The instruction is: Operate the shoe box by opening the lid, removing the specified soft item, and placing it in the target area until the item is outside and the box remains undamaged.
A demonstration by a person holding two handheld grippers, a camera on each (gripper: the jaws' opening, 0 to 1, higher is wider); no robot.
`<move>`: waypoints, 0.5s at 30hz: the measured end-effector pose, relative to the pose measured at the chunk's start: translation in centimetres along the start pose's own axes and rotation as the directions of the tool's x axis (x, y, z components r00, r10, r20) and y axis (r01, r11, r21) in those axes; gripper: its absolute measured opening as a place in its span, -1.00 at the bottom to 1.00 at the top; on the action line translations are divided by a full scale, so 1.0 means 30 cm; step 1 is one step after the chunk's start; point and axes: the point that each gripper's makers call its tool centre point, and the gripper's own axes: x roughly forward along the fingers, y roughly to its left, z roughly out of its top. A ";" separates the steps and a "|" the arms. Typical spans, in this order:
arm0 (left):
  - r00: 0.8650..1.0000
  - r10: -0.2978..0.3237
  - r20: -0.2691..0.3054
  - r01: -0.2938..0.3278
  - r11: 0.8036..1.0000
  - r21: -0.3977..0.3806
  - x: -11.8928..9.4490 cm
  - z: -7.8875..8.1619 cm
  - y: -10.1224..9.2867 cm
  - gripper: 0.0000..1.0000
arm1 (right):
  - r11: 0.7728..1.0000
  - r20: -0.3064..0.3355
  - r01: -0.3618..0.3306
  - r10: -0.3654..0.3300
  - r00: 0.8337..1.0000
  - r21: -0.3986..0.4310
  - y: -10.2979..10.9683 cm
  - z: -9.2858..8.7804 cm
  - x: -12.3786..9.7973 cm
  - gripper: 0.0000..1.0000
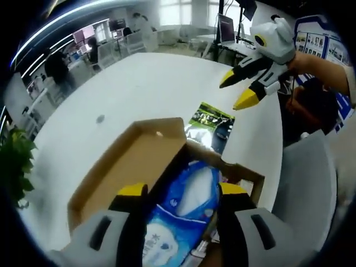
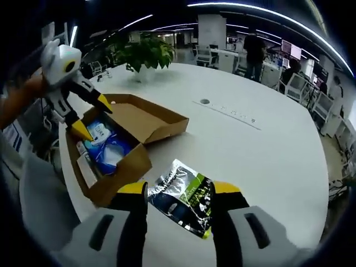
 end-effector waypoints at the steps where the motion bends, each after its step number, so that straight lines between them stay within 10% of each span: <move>1: 1.000 0.001 0.000 -0.001 1.000 -0.001 -0.005 -0.007 0.002 0.01 | 1.000 0.004 -0.007 0.007 1.000 -0.005 0.014 0.007 0.000 -0.15; 15: 0.997 0.070 0.018 -0.068 0.995 -0.074 -0.111 -0.115 0.045 0.07 | 0.995 0.031 -0.088 0.090 0.995 -0.043 0.164 0.062 0.026 -0.14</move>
